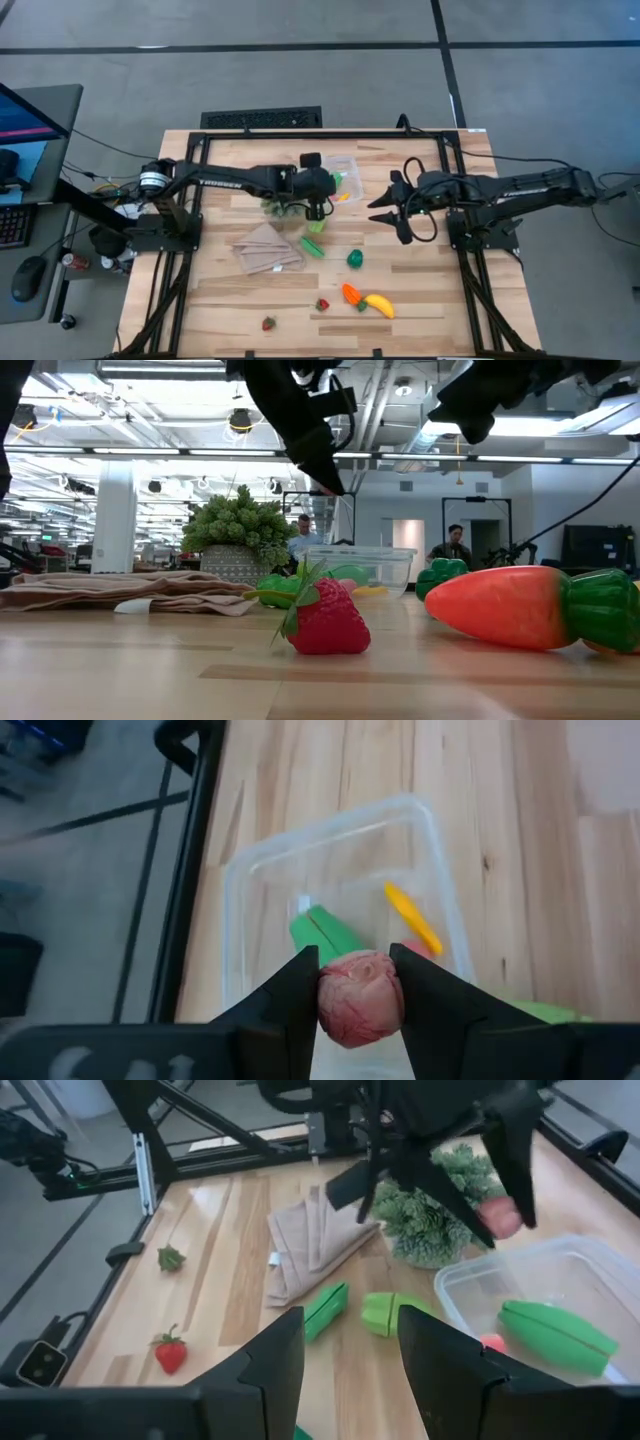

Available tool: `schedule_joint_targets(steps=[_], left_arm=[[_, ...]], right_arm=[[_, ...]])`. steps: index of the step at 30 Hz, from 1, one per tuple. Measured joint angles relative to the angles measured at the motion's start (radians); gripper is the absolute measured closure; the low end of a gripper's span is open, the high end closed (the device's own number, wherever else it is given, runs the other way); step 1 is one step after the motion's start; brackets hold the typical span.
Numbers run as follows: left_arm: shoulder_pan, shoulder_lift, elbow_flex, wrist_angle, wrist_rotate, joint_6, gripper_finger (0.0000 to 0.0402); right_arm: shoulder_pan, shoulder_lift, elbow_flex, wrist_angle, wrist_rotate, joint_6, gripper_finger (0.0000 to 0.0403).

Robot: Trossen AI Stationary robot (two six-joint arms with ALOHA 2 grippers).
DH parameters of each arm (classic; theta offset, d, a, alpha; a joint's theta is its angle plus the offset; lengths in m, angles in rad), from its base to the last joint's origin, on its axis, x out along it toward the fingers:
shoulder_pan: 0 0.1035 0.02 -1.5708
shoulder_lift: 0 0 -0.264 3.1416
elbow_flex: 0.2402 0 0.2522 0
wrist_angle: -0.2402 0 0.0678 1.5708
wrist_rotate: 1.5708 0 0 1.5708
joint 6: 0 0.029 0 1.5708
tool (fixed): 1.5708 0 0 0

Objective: Pick and placing Produce into tupperware
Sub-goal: Put the pink peach into the transparent bin

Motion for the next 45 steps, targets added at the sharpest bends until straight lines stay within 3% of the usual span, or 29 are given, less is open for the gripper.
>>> schedule_joint_targets(steps=[10,19,27,36,45], left_arm=[[0.087,0.0,0.0,0.131,0.127,-0.071,0.0294],[0.138,0.005,0.0,0.17,0.19,-0.247,0.0294],[0.14,0.159,0.027,0.218,0.271,-0.403,0.0294],[0.135,0.294,0.144,0.205,0.27,-0.455,0.0294],[0.16,0.298,0.163,0.217,0.252,-0.448,0.0294]], right_arm=[[-0.001,0.02,0.0,0.079,0.0,-0.01,0.0249],[-0.001,-0.02,0.0,0.141,0.0,-0.018,0.0249],[0.0,-0.034,0.0,0.15,0.0,-0.024,0.0249],[0.034,-0.034,0.0,0.141,0.0,-0.001,0.0249],[0.053,-0.034,0.0,0.141,0.0,-0.001,0.0249]])
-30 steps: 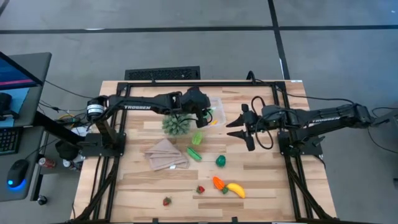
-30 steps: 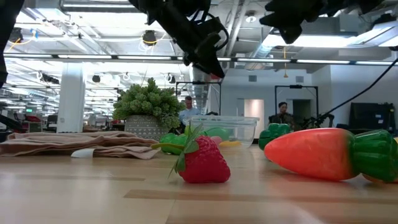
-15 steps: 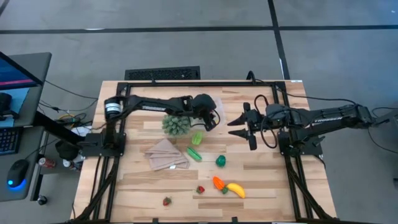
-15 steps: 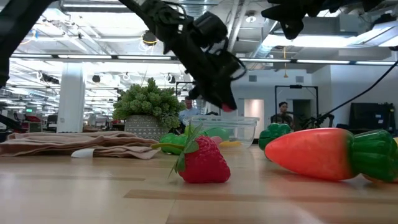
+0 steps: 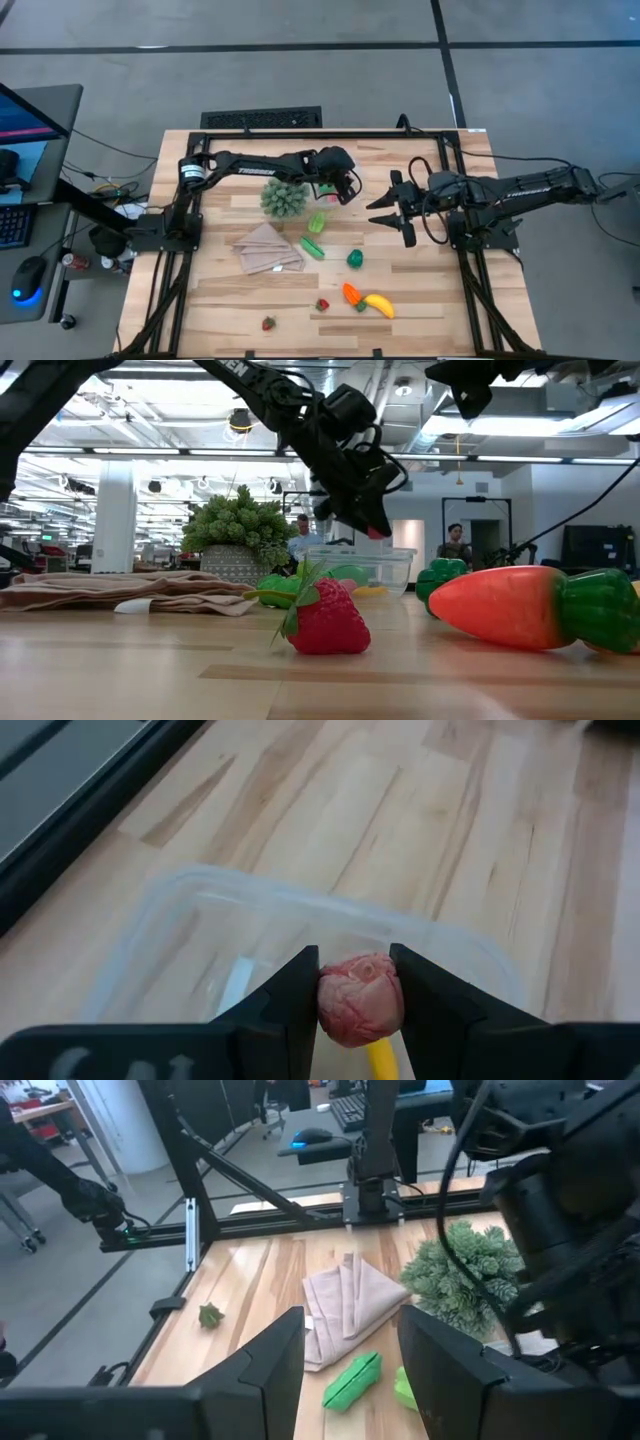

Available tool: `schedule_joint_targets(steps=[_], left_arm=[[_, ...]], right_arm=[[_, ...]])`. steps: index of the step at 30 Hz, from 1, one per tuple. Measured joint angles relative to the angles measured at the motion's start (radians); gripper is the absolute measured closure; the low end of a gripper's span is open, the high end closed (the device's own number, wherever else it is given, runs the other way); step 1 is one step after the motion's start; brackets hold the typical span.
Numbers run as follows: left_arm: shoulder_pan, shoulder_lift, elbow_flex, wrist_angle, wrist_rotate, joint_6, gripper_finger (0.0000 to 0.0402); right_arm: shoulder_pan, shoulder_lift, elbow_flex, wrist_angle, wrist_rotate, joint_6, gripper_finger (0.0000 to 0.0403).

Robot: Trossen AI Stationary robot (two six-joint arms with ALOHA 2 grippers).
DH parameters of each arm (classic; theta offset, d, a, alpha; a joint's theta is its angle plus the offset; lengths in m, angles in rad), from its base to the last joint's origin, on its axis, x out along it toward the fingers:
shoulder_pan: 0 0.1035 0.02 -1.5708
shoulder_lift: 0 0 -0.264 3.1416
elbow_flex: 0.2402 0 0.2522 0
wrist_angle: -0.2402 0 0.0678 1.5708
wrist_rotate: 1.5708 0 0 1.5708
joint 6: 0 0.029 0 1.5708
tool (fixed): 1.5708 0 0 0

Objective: Pick and placing Produce into tupperware
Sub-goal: Put the pink peach into the transparent bin, then put the green bell pepper into the transparent bin

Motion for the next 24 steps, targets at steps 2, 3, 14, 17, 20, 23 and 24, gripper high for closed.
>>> schedule_joint_targets(steps=[2,3,14,17,20,23,24], left_arm=[[0.009,0.0,0.0,0.002,0.022,-0.005,0.0294],[0.011,0.0,0.0,0.001,0.031,-0.007,0.0294],[0.012,0.0,0.0,0.002,0.086,-0.008,0.0254],[0.012,0.0,0.0,0.003,0.086,-0.008,0.0239],[0.012,0.0,0.0,0.005,0.096,-0.008,0.0228],[0.011,-0.003,0.01,0.0,0.109,0.003,0.0222],[0.011,-0.004,0.023,-0.004,0.123,0.014,0.0221]], right_arm=[[0.0,0.0,0.0,0.0,0.0,0.0,0.0249],[0.0,0.0,0.0,0.0,0.0,0.0,0.0249],[0.0,0.0,0.0,0.0,0.0,0.0,0.0249],[0.0,0.0,0.0,0.0,0.0,0.001,0.0249],[0.0,0.0,0.0,0.0,0.0,0.008,0.0249],[0.0,0.0,0.0,-0.003,0.0,0.01,0.0249],[0.0,0.0,0.0,-0.008,0.0,0.01,0.0249]])
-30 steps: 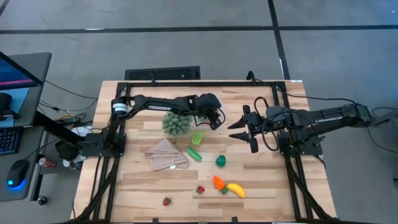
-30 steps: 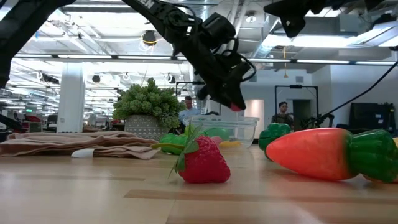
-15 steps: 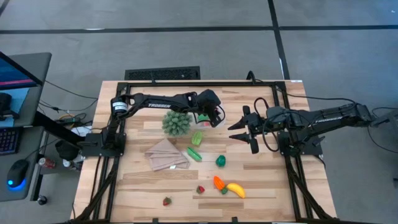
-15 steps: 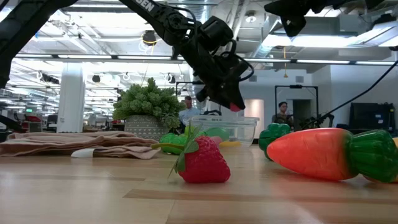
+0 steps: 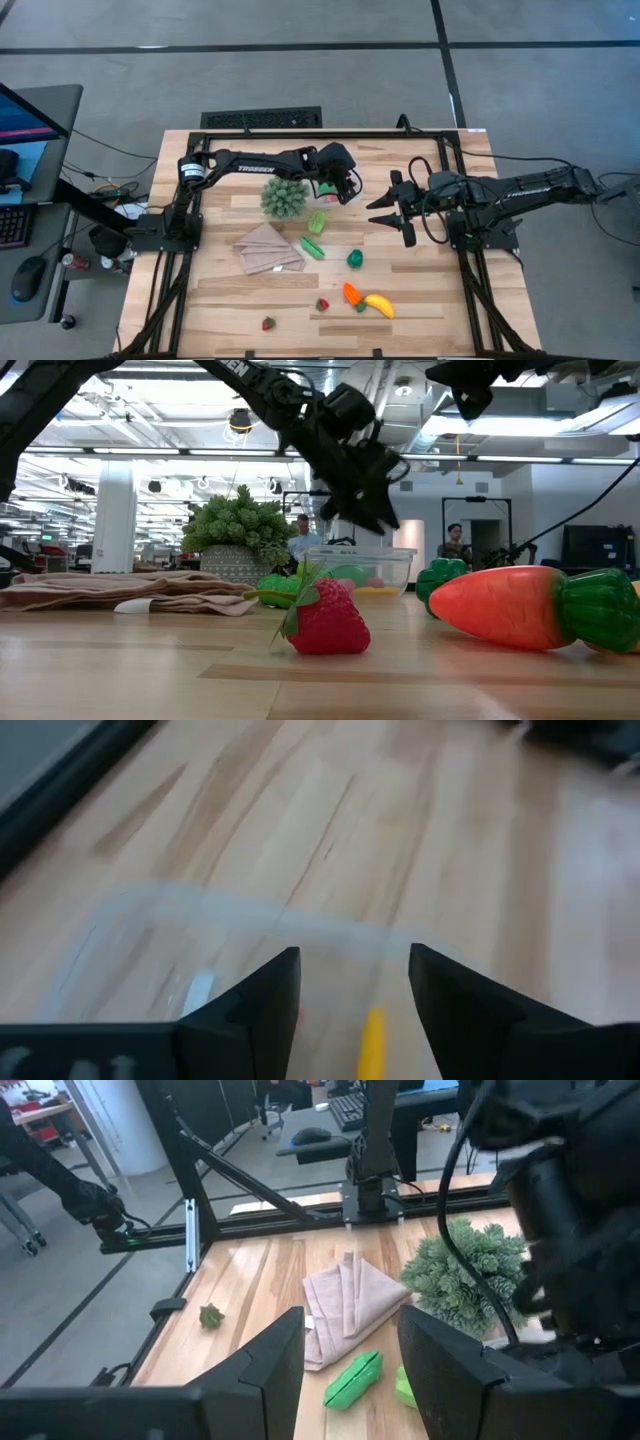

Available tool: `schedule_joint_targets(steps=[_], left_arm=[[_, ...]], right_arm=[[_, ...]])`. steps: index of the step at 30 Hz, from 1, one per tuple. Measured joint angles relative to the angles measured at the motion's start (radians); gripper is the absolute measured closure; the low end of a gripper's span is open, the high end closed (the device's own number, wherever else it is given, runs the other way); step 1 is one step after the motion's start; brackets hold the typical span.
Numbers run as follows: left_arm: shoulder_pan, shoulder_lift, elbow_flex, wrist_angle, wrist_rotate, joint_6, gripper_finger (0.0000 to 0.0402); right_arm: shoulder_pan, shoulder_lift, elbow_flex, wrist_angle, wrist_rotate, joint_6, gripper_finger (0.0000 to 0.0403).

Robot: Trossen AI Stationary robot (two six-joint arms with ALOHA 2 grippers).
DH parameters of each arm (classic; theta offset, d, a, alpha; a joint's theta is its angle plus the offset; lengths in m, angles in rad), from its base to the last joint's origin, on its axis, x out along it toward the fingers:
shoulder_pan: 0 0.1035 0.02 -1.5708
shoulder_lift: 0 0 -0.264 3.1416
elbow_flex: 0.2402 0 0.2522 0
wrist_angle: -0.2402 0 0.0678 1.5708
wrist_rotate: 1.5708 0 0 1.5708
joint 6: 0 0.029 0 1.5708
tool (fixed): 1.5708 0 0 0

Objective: Pick and placing Produce into tupperware
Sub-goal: Put the green bell pepper into the transparent bin

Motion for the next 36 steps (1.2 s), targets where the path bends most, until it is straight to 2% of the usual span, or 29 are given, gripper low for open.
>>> schedule_joint_targets(steps=[5,9,12,20,27,36], left_arm=[[-0.001,-0.019,0.128,-0.092,0.104,0.083,0.0221],[-0.014,-0.028,0.244,-0.266,0.113,0.167,0.0221],[-0.026,-0.055,0.298,-0.327,0.107,0.209,0.0221],[-0.054,-0.163,0.306,-0.472,0.087,0.225,0.0221],[-0.11,-0.264,0.306,-0.649,0.067,0.224,0.0221],[-0.197,-0.395,0.305,-0.845,-0.097,0.229,0.0221]], right_arm=[[0.009,-0.055,0.0,-0.099,0.0,0.017,0.0249],[0.034,-0.143,0.0,-0.197,0.013,0.045,0.0249],[0.057,-0.215,0.0,-0.264,0.058,0.071,0.0249],[0.12,-0.345,0.0,-0.38,0.143,0.141,0.0249],[0.167,-0.36,0.0,-0.434,0.193,0.183,0.0249],[0.17,-0.336,0.0,-0.402,0.24,0.238,0.0249]])
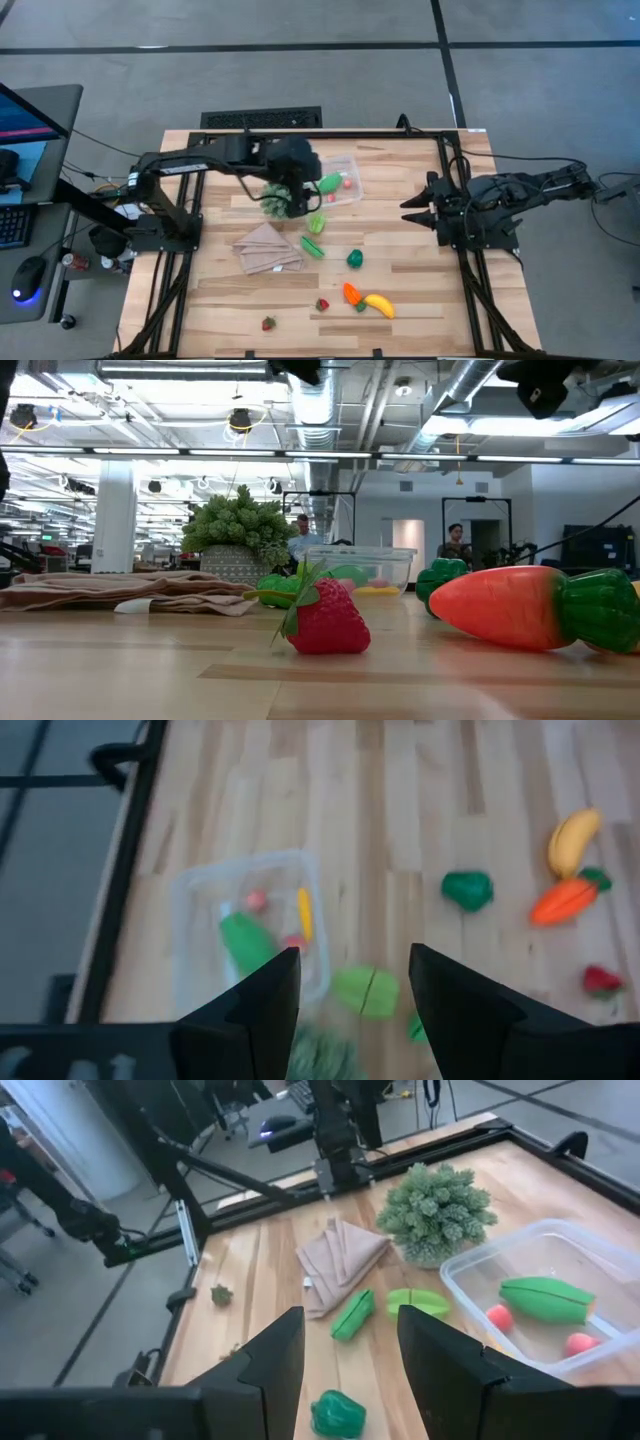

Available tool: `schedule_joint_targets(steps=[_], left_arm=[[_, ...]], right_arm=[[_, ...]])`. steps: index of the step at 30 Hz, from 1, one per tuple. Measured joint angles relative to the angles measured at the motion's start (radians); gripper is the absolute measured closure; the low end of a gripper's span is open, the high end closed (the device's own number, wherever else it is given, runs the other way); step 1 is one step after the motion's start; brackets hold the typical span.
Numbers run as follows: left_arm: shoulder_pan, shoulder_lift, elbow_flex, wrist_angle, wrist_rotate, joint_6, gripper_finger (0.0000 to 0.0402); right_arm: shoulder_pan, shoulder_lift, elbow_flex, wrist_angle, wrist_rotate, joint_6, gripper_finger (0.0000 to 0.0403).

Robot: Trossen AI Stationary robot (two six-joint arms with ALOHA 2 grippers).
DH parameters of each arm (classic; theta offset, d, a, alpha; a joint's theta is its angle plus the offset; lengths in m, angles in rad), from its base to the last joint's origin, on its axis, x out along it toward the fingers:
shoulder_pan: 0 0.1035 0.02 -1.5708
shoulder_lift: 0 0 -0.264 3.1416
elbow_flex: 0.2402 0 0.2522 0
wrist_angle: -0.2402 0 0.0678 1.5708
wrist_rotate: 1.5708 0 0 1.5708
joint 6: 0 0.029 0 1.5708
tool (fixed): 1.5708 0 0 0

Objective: Pick and placing Produce into tupperware
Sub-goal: Put the green bell pepper into the transparent bin

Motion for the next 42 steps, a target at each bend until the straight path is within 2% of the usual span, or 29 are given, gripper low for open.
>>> schedule_joint_targets(steps=[4,7,14,18,25,35,42], left_arm=[[-0.022,-0.072,0.0,-0.083,-0.079,-0.001,0.0221],[-0.037,-0.135,-0.001,-0.129,-0.098,-0.017,0.0221],[-0.102,-0.299,-0.002,-0.19,-0.175,-0.077,0.0221],[-0.153,-0.402,-0.047,-0.206,-0.232,-0.127,0.0221],[-0.239,-0.628,-0.255,-0.176,-0.35,-0.28,0.0221],[-0.315,-0.917,-0.639,0.05,-0.401,-0.421,0.0221],[-0.315,-1.017,-0.793,0.163,-0.408,-0.449,0.0221]], right_arm=[[0.0,0.029,0.0,0.037,0.001,0.036,0.0249],[0.0,0.061,0.0,0.042,0.001,0.063,0.0249],[0.0,0.166,0.0,0.132,0.001,0.067,0.0249],[0.0,0.23,0.0,0.159,0.0,0.076,0.0249],[0.027,0.354,0.0,0.14,-0.005,0.119,0.0249],[0.066,0.491,0.0,0.141,-0.01,0.114,0.0249],[0.05,0.577,0.0,0.172,-0.158,0.038,0.0249]])
